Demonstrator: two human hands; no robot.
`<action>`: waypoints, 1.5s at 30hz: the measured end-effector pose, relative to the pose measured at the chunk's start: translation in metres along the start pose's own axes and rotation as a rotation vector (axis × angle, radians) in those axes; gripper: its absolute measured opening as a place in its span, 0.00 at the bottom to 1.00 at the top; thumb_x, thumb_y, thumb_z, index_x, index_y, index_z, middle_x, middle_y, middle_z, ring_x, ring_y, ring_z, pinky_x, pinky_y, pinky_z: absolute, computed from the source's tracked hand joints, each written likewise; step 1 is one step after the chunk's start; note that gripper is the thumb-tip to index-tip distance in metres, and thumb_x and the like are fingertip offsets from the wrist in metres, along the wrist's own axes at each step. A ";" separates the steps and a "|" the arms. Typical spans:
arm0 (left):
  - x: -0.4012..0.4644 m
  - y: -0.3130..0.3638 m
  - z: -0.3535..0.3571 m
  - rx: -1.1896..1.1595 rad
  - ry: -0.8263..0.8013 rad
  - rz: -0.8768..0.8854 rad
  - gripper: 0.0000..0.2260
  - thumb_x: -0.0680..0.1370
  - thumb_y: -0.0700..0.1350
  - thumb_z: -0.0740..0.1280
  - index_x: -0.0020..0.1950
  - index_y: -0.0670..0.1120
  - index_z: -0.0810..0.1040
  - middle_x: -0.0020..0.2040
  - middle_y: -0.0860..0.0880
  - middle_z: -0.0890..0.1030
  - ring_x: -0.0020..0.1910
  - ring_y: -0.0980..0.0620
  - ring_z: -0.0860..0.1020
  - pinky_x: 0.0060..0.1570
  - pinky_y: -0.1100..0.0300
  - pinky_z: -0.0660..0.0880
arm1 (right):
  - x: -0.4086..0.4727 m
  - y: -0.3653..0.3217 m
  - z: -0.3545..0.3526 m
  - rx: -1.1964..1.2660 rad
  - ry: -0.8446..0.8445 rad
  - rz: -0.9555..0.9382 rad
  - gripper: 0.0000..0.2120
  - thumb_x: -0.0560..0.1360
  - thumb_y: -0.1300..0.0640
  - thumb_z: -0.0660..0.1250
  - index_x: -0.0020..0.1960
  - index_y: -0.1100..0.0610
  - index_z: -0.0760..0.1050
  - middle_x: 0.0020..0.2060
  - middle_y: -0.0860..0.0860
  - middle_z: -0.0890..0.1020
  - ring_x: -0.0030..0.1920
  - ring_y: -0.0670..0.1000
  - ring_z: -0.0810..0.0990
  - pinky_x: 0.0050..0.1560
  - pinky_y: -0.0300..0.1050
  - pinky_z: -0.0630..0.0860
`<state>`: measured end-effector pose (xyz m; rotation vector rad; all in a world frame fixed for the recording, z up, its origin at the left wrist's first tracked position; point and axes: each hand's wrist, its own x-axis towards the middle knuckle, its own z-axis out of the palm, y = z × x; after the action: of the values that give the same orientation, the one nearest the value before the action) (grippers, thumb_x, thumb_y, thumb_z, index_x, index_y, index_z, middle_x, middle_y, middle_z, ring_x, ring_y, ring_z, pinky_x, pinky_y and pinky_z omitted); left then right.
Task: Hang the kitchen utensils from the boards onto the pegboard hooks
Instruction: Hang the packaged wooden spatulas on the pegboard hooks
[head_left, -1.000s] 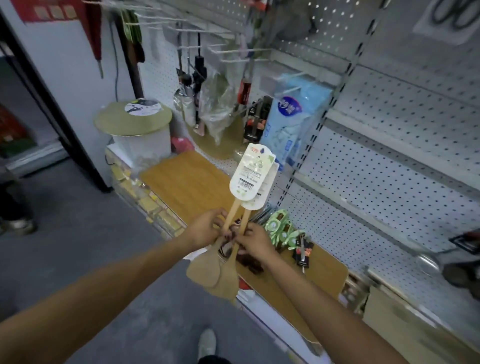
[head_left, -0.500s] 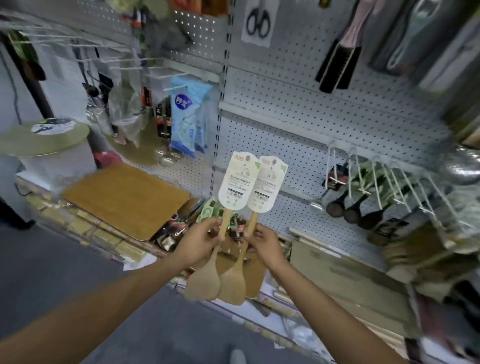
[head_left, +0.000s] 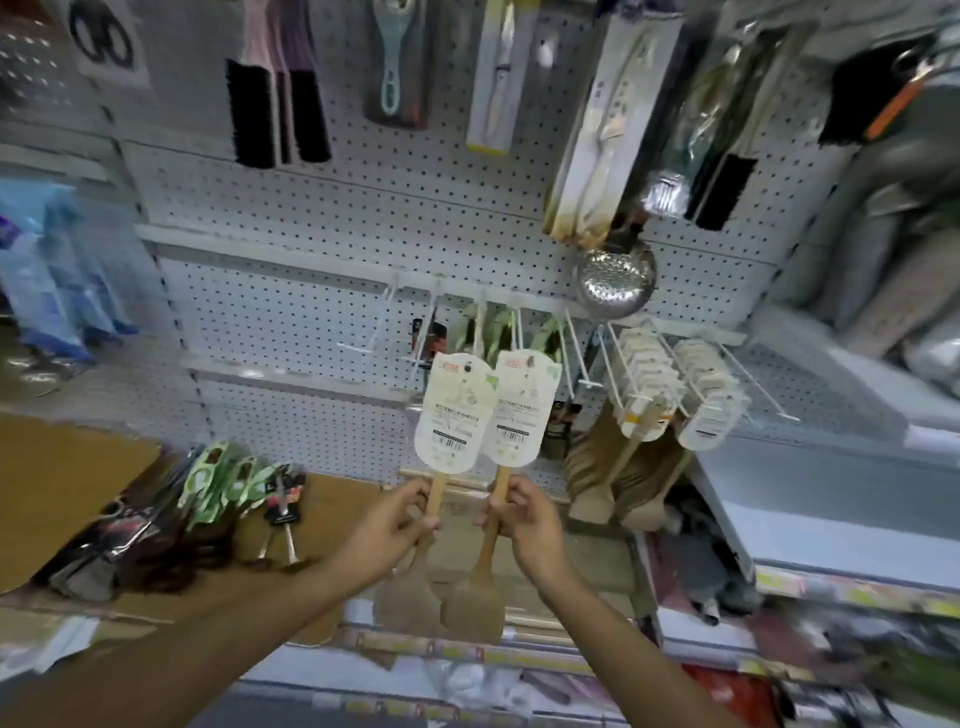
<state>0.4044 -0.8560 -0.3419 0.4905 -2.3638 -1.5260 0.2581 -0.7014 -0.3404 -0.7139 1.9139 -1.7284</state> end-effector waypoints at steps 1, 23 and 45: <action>0.008 0.007 0.018 -0.008 -0.004 0.008 0.02 0.80 0.43 0.68 0.51 0.48 0.77 0.45 0.49 0.83 0.42 0.53 0.84 0.46 0.53 0.79 | 0.001 0.002 -0.024 -0.010 0.013 -0.004 0.04 0.79 0.66 0.64 0.46 0.61 0.74 0.38 0.61 0.79 0.37 0.57 0.82 0.42 0.51 0.82; 0.110 0.084 0.231 0.028 -0.210 0.081 0.04 0.78 0.46 0.70 0.52 0.52 0.81 0.46 0.54 0.85 0.44 0.55 0.85 0.47 0.48 0.82 | -0.012 0.056 -0.301 0.143 0.399 0.131 0.06 0.79 0.67 0.62 0.44 0.63 0.75 0.35 0.61 0.78 0.36 0.57 0.78 0.35 0.44 0.79; 0.136 0.080 0.263 0.022 -0.266 0.050 0.02 0.78 0.46 0.70 0.49 0.51 0.81 0.44 0.54 0.84 0.44 0.54 0.85 0.46 0.48 0.82 | 0.043 0.089 -0.341 0.109 0.323 0.248 0.07 0.79 0.66 0.63 0.51 0.72 0.73 0.35 0.62 0.78 0.35 0.58 0.79 0.37 0.48 0.79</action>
<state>0.1624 -0.6686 -0.3667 0.2426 -2.5695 -1.6331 -0.0011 -0.4653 -0.3931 -0.1539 1.9939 -1.8549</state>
